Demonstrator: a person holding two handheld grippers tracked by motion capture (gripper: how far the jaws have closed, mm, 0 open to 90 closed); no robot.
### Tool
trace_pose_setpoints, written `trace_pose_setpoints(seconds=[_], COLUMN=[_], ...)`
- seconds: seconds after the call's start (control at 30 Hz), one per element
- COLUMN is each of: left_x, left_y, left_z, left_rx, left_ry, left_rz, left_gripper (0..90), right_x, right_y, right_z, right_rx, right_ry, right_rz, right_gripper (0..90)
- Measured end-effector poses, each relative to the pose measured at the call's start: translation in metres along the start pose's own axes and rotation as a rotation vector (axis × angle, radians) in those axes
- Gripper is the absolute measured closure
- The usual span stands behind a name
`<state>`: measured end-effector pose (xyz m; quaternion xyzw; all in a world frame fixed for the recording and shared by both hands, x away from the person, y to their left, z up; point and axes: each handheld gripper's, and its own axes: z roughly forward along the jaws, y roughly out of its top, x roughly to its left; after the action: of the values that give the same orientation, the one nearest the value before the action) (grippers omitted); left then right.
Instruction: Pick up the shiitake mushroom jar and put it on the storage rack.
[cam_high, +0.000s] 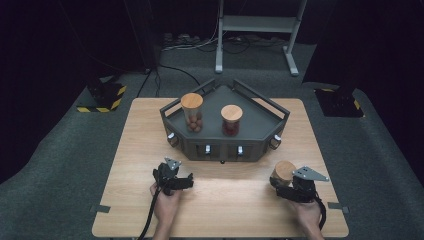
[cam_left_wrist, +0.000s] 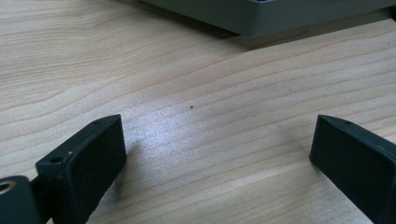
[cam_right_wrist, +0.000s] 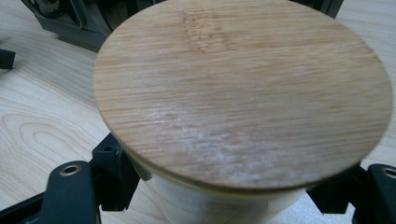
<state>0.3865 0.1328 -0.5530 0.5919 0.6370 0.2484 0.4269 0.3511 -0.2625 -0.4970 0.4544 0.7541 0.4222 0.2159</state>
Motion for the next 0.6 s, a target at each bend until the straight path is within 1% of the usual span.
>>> trace_pose_setpoints(seconds=[0.27,0.37,0.6], left_x=[0.000,0.000,0.000], left_y=[0.000,0.000,0.000], left_z=[0.000,0.000,0.000], left_rx=[0.000,0.000,-0.002], left_ry=[0.000,-0.001,-0.003], left_rz=[0.000,0.000,-0.002], left_gripper=[3.4,3.3,3.1], right_x=[0.002,0.001,0.000], right_y=[0.006,0.009,0.015], right_z=[-0.002,-0.005,-0.006], right_rx=[-0.014,-0.028,-0.034], right_ry=[0.004,0.016,0.013], right_rz=[-0.002,0.003,-0.004], right_gripper=[25.0,25.0,25.1])
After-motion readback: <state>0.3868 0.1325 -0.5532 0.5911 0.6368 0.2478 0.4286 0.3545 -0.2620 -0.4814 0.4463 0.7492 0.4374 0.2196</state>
